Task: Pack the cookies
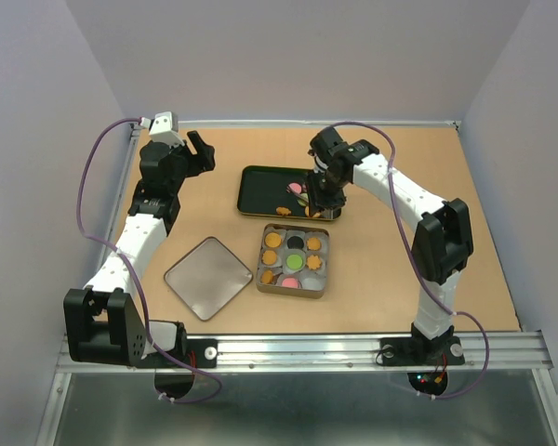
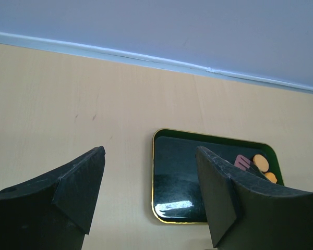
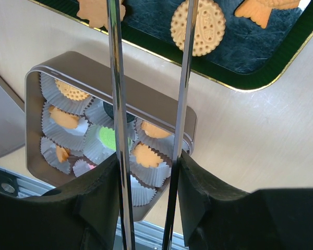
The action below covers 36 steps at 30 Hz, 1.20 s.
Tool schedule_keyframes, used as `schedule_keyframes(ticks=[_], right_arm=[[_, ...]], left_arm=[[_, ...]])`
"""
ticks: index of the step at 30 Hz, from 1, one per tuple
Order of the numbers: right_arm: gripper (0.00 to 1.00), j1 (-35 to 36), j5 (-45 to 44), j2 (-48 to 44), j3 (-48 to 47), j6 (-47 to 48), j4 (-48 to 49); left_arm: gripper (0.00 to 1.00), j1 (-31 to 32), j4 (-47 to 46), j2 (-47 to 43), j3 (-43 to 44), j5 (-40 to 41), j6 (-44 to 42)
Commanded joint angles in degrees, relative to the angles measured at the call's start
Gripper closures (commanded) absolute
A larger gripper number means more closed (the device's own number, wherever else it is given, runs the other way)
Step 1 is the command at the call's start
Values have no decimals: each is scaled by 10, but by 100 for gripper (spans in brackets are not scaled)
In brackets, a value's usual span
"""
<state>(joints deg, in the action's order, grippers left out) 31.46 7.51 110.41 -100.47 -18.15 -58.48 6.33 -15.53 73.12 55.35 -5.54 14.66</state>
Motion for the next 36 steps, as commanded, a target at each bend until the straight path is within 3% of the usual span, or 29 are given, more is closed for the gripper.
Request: schedule_keyframes(ticks=[1, 22, 36], right_arm=[[53, 11, 2, 9, -22, 4, 8], [57, 14, -15, 36, -22, 2, 10], [62, 14, -30, -44, -44, -11, 8]], left_arm=[[20, 4, -14, -7, 17, -3, -4], [20, 4, -13, -8, 18, -3, -5], [20, 4, -11, -9, 19, 0, -8]])
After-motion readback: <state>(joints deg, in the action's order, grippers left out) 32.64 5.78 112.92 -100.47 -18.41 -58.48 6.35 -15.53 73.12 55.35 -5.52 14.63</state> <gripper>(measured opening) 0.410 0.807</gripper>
